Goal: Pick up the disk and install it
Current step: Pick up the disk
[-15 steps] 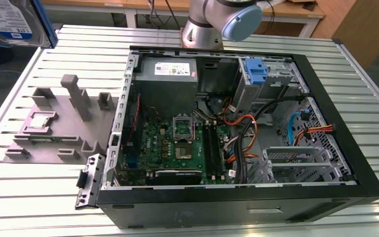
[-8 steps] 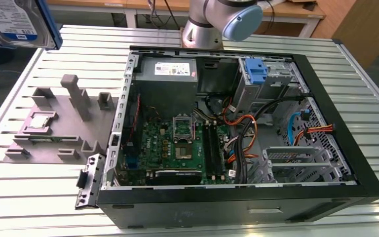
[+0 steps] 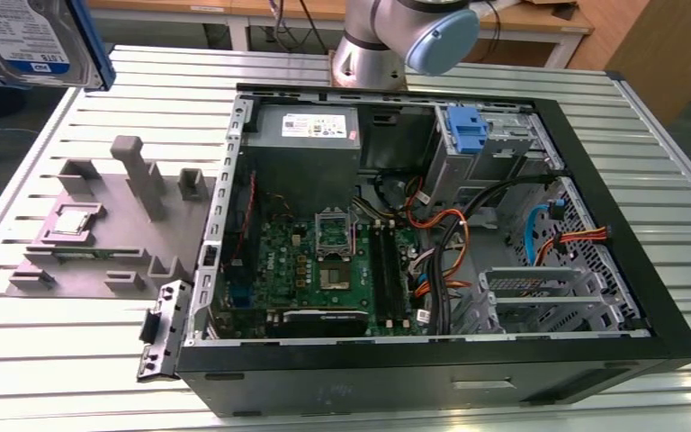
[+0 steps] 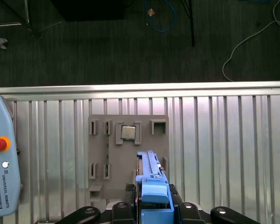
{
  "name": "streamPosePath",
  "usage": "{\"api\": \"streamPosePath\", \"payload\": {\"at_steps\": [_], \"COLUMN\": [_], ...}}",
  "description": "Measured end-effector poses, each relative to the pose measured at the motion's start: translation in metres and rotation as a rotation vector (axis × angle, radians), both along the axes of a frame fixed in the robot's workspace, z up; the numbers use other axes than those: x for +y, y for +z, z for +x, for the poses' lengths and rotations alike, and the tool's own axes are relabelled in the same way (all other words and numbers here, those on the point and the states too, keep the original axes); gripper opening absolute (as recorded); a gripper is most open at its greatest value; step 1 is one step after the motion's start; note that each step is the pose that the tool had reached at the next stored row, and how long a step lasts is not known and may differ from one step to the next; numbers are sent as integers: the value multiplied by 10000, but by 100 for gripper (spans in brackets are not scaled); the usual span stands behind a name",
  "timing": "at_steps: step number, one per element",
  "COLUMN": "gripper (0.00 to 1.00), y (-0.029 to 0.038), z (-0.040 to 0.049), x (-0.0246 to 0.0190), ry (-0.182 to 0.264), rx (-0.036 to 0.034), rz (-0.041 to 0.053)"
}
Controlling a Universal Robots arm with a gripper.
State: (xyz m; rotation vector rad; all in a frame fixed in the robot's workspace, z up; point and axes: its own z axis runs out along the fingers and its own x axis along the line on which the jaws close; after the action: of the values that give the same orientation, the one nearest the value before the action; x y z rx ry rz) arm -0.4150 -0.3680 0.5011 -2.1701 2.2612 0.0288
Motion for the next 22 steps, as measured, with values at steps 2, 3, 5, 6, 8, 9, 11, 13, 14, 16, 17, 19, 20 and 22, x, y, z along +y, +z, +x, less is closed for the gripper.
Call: {"api": "streamPosePath", "payload": {"at_steps": [2,3,5,6,8,9,11,13,14,16,17,19,20,22], "gripper": [37,37,37,37,37,37,37,37,37,37,37,37,37,37], "y": [0,0,0,0,0,0,-1,0,0,0,-1,0,0,0], "z": [8,14,28,36,47,52,63,73,84,94,99,108,112,119], "x": [0,-1,0,0,0,0,0,0,0,0,0,0,0,0], "ry": [1,2,0,1,0,0,1,0,0,0,0,0,0,0], "rx": [0,1,0,0,0,-1,-1,0,0,0,-1,-1,-1,0], "rz": [0,0,1,1,0,1,1,0,0,1,1,1,1,0]}}
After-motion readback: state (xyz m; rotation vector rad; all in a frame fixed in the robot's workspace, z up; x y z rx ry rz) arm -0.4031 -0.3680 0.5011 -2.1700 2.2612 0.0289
